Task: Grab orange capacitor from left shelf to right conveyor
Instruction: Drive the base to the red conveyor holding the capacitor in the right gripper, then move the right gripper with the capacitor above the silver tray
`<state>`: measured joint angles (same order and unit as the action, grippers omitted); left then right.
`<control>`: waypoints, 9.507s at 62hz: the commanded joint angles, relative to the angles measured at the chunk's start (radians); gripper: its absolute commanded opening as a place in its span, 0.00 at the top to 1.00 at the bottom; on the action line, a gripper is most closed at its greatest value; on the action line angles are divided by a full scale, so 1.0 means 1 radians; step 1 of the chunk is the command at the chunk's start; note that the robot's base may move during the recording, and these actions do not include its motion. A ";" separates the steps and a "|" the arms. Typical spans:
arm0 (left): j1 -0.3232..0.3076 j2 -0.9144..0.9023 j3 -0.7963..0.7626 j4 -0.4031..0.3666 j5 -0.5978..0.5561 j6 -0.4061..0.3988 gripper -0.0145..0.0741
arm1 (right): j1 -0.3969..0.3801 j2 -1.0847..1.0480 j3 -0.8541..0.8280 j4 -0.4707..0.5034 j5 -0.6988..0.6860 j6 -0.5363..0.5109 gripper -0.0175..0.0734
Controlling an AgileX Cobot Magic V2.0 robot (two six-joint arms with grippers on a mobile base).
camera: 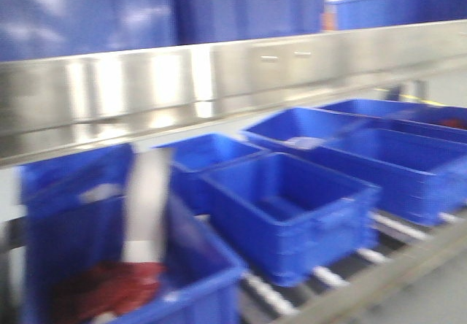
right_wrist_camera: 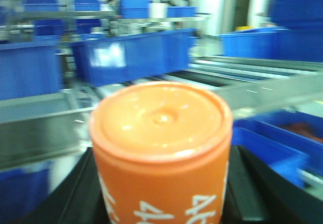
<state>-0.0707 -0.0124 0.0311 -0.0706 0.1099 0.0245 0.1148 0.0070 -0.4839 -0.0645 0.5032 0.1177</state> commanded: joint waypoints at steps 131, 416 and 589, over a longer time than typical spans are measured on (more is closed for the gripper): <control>-0.002 -0.012 -0.004 -0.003 -0.139 0.000 0.98 | 0.002 0.015 -0.027 -0.013 -0.082 -0.006 0.64; -0.002 -0.012 -0.004 -0.003 -0.139 0.000 0.98 | 0.002 0.017 -0.027 -0.013 -0.082 -0.006 0.64; -0.002 -0.012 -0.004 -0.003 -0.139 0.000 0.98 | 0.196 1.116 0.005 -0.012 -1.124 -0.006 0.64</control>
<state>-0.0707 -0.0124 0.0311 -0.0706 0.0541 0.0245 0.3115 1.0662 -0.4838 -0.0645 -0.3751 0.1177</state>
